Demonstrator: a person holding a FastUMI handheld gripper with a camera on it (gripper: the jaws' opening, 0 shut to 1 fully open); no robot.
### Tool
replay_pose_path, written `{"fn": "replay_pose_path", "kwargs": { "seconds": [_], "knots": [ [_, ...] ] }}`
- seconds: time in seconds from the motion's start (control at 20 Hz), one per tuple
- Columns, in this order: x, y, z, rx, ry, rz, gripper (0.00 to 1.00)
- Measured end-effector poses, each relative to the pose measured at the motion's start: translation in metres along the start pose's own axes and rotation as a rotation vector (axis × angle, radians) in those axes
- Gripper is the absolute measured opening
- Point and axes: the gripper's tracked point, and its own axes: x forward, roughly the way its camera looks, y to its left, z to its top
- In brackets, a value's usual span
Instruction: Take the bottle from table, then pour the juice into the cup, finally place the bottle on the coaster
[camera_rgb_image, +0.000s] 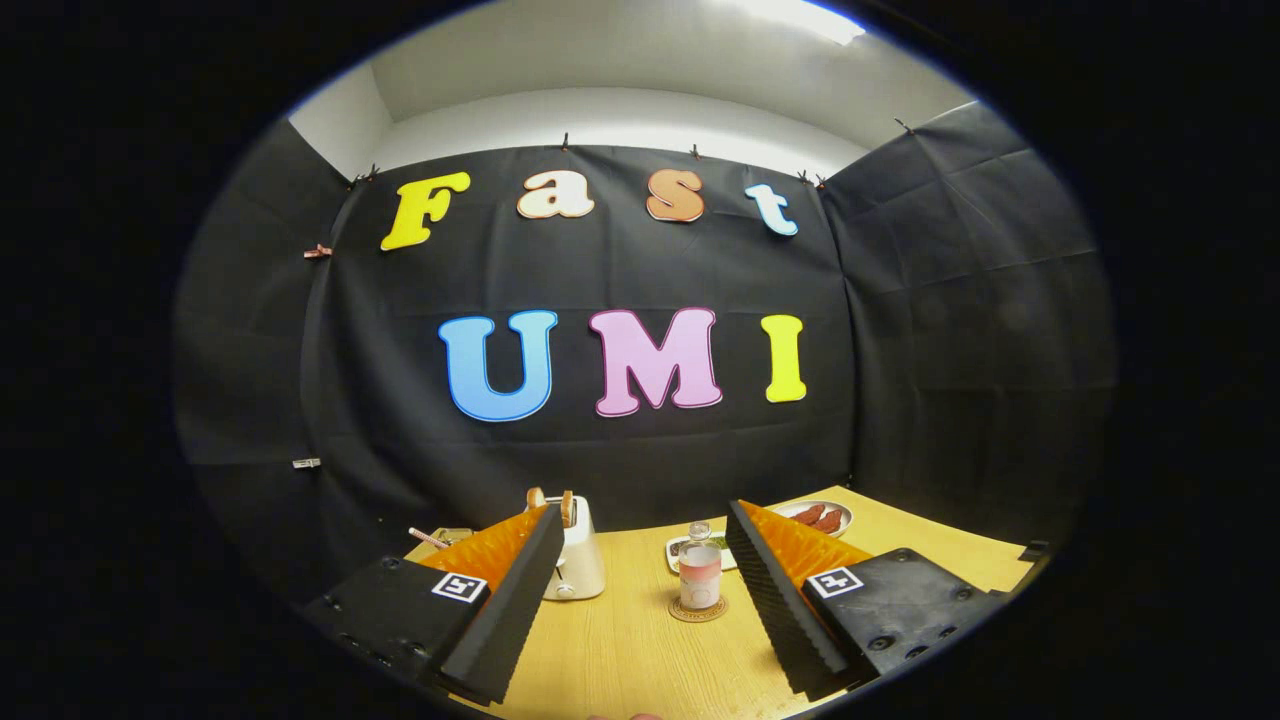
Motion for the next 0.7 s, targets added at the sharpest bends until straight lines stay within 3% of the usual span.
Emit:
{"fn": "replay_pose_path", "kwargs": {
  "seconds": [0.7],
  "knots": [
    [-0.007,0.0037,-0.0062,0.017,0.013,0.0,1.0]
  ]
}}
